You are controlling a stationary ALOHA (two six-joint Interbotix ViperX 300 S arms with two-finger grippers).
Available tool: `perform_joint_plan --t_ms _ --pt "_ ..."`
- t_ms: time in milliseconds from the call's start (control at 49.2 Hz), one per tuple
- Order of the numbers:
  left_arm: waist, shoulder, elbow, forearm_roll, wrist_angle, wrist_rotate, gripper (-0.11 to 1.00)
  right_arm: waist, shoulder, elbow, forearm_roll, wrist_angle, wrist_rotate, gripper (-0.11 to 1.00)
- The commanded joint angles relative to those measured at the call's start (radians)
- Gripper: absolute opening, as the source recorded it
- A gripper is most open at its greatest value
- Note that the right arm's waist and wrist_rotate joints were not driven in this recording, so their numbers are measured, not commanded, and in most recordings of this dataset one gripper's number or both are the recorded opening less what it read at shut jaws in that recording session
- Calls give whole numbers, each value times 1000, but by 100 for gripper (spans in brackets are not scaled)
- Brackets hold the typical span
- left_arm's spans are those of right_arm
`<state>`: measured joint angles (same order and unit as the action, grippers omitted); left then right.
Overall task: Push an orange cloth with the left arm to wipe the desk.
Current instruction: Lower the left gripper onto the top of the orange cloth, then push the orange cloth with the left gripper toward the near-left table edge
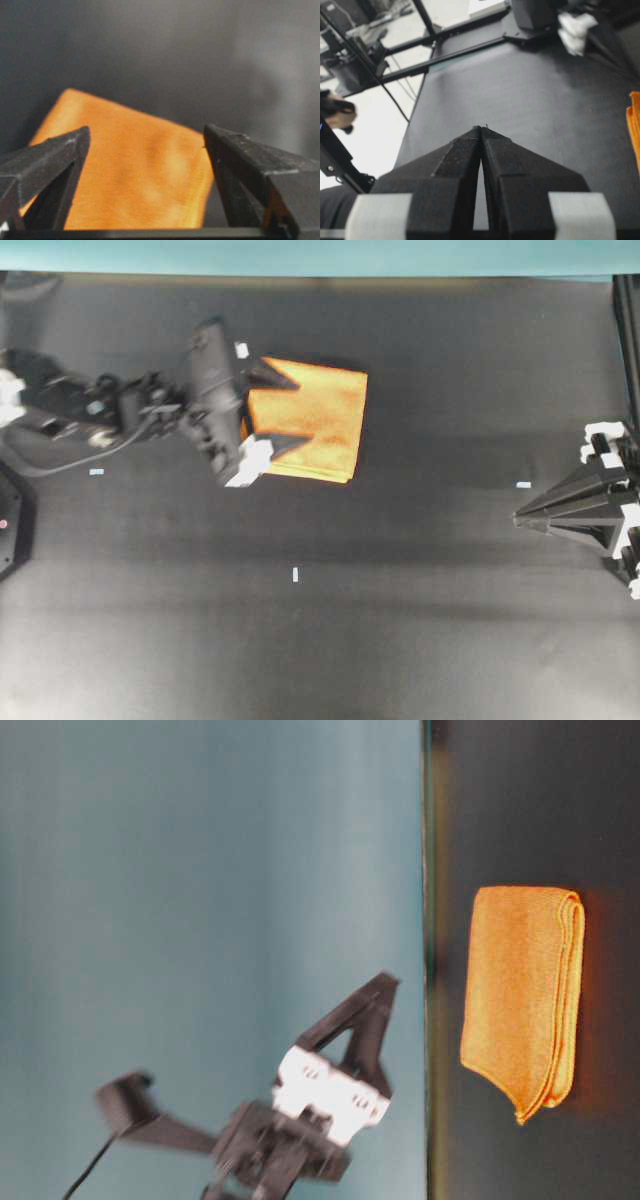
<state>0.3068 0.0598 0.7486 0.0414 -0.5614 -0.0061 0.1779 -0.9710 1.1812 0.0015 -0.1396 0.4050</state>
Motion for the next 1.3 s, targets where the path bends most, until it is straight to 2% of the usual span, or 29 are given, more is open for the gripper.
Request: perform_joint_plan --t_ms 0,203,509,936,1282 --pt "49 52 -37 3 -20 -5 86 0 5 -9 2 -6 0 0" --pt "100 160 -84 3 -55 -34 87 0 5 2 0 -5 -2 0" --pt "104 281 -147 3 -44 -40 88 0 3 5 0 -5 0 0" --pt "95 288 -112 3 23 -37 87 -2 -2 14 2 -5 -2 0" --pt "14 238 -12 5 23 -28 87 0 -29 23 0 8 -2 0"
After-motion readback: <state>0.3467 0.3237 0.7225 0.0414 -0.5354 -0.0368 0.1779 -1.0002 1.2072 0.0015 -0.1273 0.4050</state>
